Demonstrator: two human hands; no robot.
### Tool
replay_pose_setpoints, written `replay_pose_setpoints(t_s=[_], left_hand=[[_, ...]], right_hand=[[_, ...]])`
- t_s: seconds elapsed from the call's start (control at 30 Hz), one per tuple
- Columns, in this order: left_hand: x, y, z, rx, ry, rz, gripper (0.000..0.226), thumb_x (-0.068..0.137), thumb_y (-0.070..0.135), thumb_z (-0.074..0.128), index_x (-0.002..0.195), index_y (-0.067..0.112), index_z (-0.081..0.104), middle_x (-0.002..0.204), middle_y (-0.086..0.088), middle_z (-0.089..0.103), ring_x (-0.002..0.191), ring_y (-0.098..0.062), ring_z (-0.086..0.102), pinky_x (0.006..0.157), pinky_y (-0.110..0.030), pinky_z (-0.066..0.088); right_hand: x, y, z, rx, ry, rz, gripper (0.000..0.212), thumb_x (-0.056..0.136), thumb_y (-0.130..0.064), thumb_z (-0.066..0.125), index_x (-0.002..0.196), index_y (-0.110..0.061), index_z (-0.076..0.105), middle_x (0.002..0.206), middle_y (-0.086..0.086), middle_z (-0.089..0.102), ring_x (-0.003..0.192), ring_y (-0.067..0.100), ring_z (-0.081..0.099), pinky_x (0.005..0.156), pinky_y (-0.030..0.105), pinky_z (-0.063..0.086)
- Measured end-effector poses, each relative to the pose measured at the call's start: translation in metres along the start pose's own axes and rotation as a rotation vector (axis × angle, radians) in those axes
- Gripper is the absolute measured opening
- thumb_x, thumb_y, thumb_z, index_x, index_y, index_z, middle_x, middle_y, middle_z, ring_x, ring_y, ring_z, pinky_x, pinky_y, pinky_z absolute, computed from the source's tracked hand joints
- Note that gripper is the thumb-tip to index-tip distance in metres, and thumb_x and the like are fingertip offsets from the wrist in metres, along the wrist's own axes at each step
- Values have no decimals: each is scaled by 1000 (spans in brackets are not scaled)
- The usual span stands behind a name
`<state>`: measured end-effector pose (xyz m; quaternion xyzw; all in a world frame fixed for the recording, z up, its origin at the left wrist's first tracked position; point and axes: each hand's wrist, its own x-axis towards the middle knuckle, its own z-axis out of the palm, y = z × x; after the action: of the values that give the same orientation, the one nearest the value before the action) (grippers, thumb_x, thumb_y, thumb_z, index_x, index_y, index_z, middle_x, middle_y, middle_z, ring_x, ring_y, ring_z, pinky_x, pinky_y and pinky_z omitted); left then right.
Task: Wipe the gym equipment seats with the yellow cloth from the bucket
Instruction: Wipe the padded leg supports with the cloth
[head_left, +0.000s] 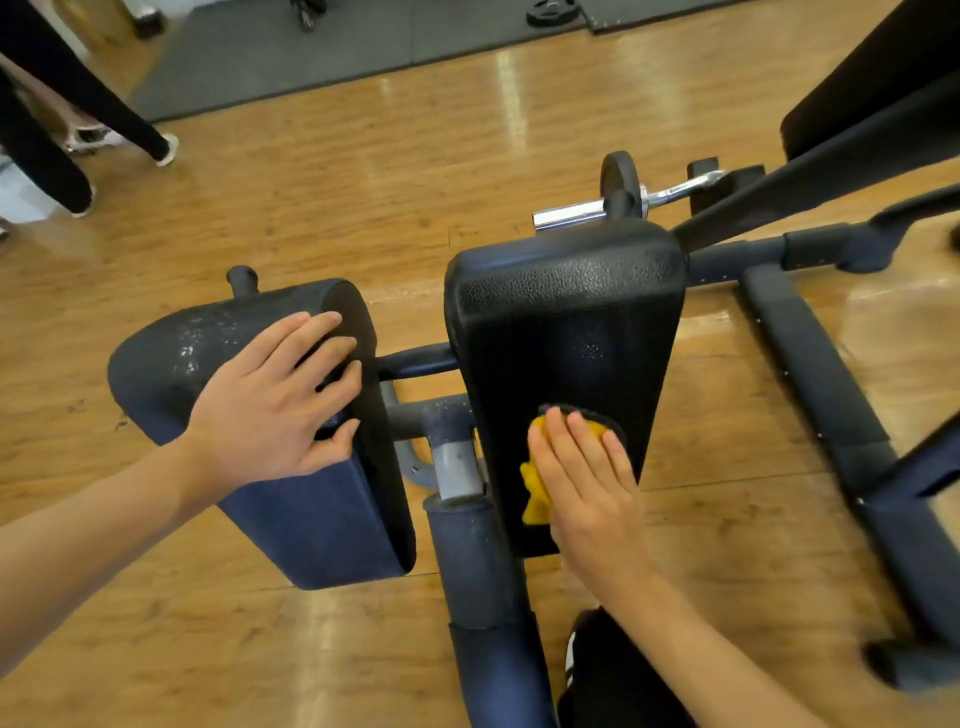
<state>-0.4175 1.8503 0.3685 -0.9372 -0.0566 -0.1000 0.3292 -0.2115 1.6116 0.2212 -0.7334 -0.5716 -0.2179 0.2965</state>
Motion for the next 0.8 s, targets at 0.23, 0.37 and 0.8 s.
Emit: replay_pose_setpoints(t_s=[0.23,0.37,0.8], left_hand=[[0,2,-1,-8,-3,-6,51,93,44,50,111,1,71,121,-24,66,131,-46,54,119,-52,31],[-1,3,-1,2,-14,-6,51,93,45,50,111,1,71,121,-24,66,131,-45,53,120,-51,29],[0,3,1,-16,3,-9,52,92,45,52,111,0,72,121,-24,67,131,-45,54,118,-53,32]], right_hand=[[138,33,-39,89,262,204,41,105,-16,46,144,-4,50,147,8,53,145,21,40,123,46,22],[70,8,-19,176,264,338,44,106,-11,44,149,-2,41,159,15,34,151,30,25,123,53,19],[156,23,-49,171,231,486,49,99,-20,43,145,-6,48,145,9,55,143,27,41,125,47,17]])
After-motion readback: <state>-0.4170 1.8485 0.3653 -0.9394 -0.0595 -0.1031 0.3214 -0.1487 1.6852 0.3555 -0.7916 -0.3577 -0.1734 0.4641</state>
